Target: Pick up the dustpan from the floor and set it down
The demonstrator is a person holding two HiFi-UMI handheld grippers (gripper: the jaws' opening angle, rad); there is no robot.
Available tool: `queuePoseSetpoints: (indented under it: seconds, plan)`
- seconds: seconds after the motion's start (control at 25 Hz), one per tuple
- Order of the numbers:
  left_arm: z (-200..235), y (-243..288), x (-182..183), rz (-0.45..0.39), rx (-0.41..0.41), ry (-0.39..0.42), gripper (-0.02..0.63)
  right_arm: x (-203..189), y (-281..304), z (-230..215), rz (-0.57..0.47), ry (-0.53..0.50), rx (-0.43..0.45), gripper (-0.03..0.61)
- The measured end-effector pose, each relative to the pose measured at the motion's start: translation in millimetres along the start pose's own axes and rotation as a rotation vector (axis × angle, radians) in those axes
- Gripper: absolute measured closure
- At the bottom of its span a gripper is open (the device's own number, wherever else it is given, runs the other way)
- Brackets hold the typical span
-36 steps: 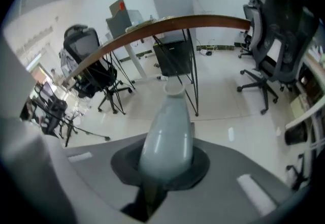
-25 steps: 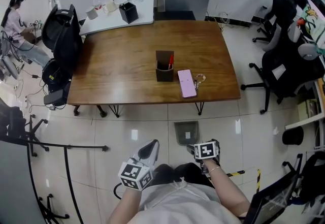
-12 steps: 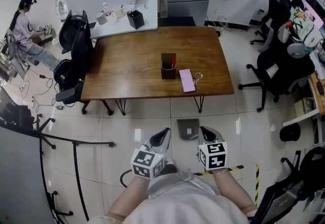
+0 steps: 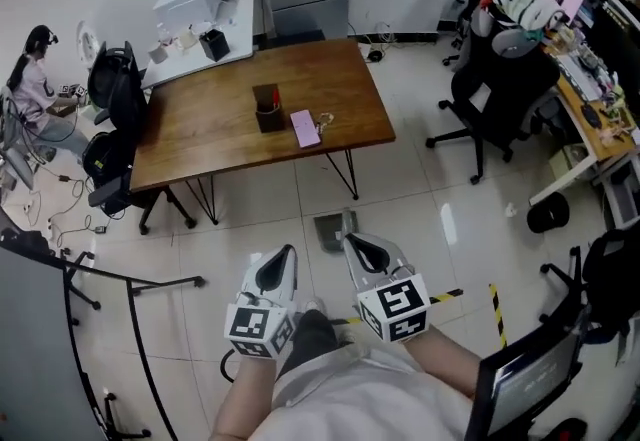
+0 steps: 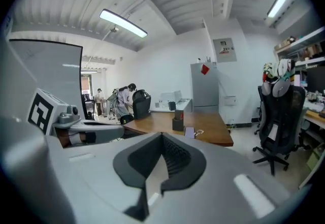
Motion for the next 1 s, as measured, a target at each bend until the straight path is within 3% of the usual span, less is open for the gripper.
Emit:
queuePoseSetpoints:
  seconds: [0.16,0.32,0.52,1.0]
  plan:
    - [-36,-29,-1,-0.029,0.004,0.003,0.600,2,-45,13,-0.069,-0.049,0.008,0.577]
    - [-62,-55,10,-0.116,-0.003,-0.016,0.600,-7,-71,18,-0.072,-0.099,0.003,0.577]
    - [-64,-78,22,-0.141,0.014,0.060,0.599,-7,-84,30,-0.089,-0.072,0.006,0.577]
    - [-61,-91,26,-0.168,0.006,0.060,0.600,6,-90,42,-0.164,-0.098,-0.017,0.577]
Point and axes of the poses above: the fingertips, and each gripper's own axes: y forward along the fingers, z to its left, x out of its top, the point moved 5 cm from there along -y, backward along the fingers, and after that the axes turned 7 degrees about z, right-handed, at the moved point
